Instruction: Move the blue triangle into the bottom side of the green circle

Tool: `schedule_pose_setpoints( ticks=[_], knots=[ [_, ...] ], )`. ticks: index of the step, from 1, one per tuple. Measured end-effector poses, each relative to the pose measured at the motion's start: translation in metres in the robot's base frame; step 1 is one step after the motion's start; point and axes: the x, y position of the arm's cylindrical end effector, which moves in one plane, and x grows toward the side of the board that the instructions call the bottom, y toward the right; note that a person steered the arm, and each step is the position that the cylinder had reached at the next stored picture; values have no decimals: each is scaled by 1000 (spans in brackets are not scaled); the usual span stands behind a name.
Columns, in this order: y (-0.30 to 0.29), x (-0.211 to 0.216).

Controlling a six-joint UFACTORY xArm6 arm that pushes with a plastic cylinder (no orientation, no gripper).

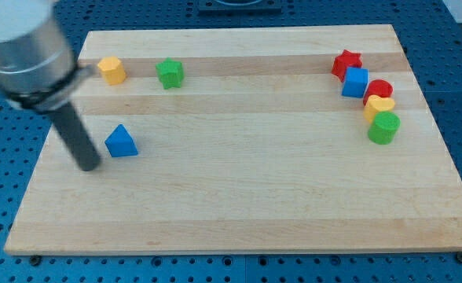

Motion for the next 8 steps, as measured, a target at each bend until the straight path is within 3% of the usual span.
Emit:
schedule_pose_setpoints(
  ticks=[1,2,4,5,6,7,8],
  knots=[
    [-29,-22],
    [1,-41],
    [178,-27],
    [232,-22],
    [201,-44],
    [126,-53],
    [57,-19]
  ],
)
